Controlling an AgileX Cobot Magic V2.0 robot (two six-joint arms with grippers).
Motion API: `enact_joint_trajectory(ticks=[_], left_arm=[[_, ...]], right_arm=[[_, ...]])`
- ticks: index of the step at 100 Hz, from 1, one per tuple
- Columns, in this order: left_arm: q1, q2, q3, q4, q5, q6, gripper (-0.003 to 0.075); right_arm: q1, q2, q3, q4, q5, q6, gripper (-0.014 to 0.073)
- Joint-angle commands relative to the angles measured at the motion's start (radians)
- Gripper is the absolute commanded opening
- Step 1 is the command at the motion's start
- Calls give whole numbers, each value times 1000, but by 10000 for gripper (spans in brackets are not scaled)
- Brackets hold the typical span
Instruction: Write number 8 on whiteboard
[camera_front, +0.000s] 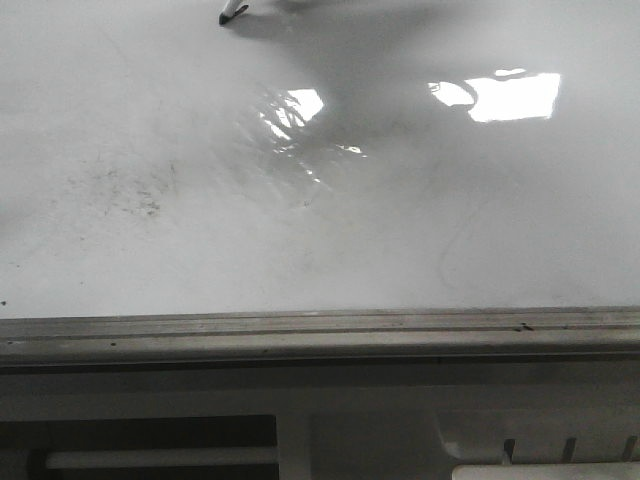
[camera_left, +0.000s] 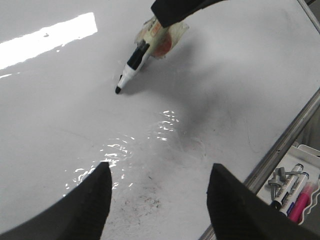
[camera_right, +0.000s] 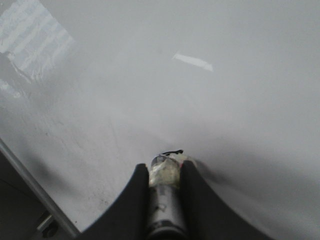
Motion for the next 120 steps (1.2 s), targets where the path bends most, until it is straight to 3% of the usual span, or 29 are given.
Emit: enact_joint_trajectory(ticks=[1, 23, 40, 54, 70, 103, 120], left_arm=[[-7, 2, -33, -9, -60, -11, 386], [-7, 2, -33, -9, -60, -11, 386], [-7, 2, -33, -9, -60, -11, 386], [-7, 2, -33, -9, -60, -11, 386], [-7, 2, -33, -9, -60, -11, 386], [-7, 2, -33, -9, -60, -11, 386], [-7, 2, -33, -9, -60, -11, 386]], right_arm=[[-15, 20, -22, -45, -1, -15, -59], [-19, -18, -18, -150, 122, -15, -59], [-15, -20, -6, -152, 195, -15, -59], [40, 8, 9, -139, 149, -15, -59], [70, 21, 9, -139, -4, -11, -59], [-63, -71, 9, -148, -72, -3, -59], [-49, -64, 9, -146, -96, -3, -59]])
